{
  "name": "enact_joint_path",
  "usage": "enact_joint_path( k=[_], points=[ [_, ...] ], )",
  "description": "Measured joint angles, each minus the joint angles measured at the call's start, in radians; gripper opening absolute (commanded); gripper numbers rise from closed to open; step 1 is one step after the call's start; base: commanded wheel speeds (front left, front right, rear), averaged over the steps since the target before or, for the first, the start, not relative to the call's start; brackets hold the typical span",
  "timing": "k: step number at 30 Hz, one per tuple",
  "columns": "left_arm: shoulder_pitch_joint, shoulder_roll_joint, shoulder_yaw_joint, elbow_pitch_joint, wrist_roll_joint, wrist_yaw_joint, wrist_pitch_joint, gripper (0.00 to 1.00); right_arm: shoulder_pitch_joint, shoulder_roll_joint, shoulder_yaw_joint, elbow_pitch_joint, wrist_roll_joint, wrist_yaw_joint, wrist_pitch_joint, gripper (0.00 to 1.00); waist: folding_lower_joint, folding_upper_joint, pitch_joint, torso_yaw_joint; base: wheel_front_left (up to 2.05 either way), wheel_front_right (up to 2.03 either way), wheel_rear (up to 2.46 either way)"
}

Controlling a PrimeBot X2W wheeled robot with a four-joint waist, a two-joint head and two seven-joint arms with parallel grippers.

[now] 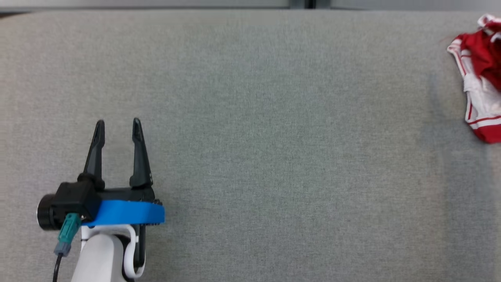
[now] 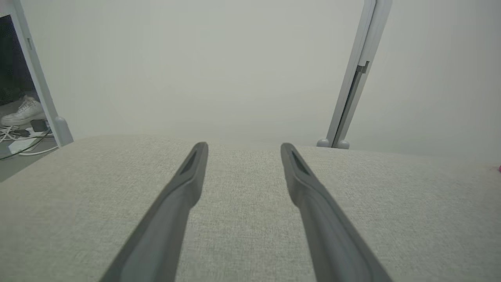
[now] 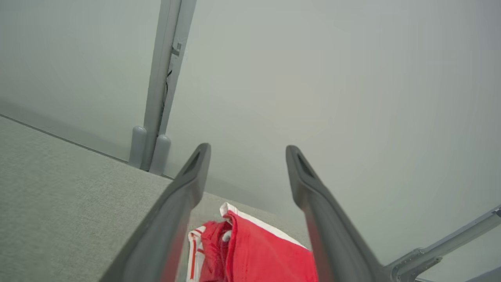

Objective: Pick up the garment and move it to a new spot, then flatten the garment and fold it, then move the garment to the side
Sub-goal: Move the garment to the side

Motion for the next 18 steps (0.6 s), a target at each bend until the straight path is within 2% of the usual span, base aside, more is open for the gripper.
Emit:
enact_joint_path(
  k=[2,3,5,7,11,18],
  points=[
    [0.013,0.001,0.003,0.002,-0.001,0.001,0.0,1.0,0.015,0.025,0.005,-0.007,0.001,0.0,-0.011,1.0,0.0,0.0,-0.016,0.0,0.0,0.0,0.0],
    [0.038,0.006,0.012,0.006,-0.002,0.003,0.0,1.0,0.046,0.075,0.014,-0.022,0.003,0.0,-0.031,1.0,0.0,0.0,-0.048,-0.001,0.0,0.0,0.0],
    [0.05,0.009,0.015,0.007,-0.002,0.004,0.0,1.0,0.06,0.096,0.024,-0.029,0.004,0.0,-0.039,1.0,-0.0001,0.0,-0.062,-0.003,0.0,0.0,0.0],
    [0.083,0.015,0.02,0.013,-0.008,0.01,0.0,1.0,0.102,0.164,0.054,-0.043,0.007,0.0,-0.057,1.0,0.0,0.0,-0.104,-0.01,0.0,0.0,0.0],
    [0.12,0.018,0.021,0.013,-0.009,0.018,0.002,1.0,0.157,0.242,0.074,-0.06,0.016,0.0,-0.078,1.0,-0.0001,0.0,-0.156,-0.021,0.0,0.0,0.0],
    [0.159,0.019,0.016,0.0,-0.012,0.027,0.014,1.0,0.296,0.318,0.07,-0.125,0.032,0.0,-0.093,1.0,-0.0001,0.0,-0.227,-0.036,0.0,0.0,0.0]
  ],
)
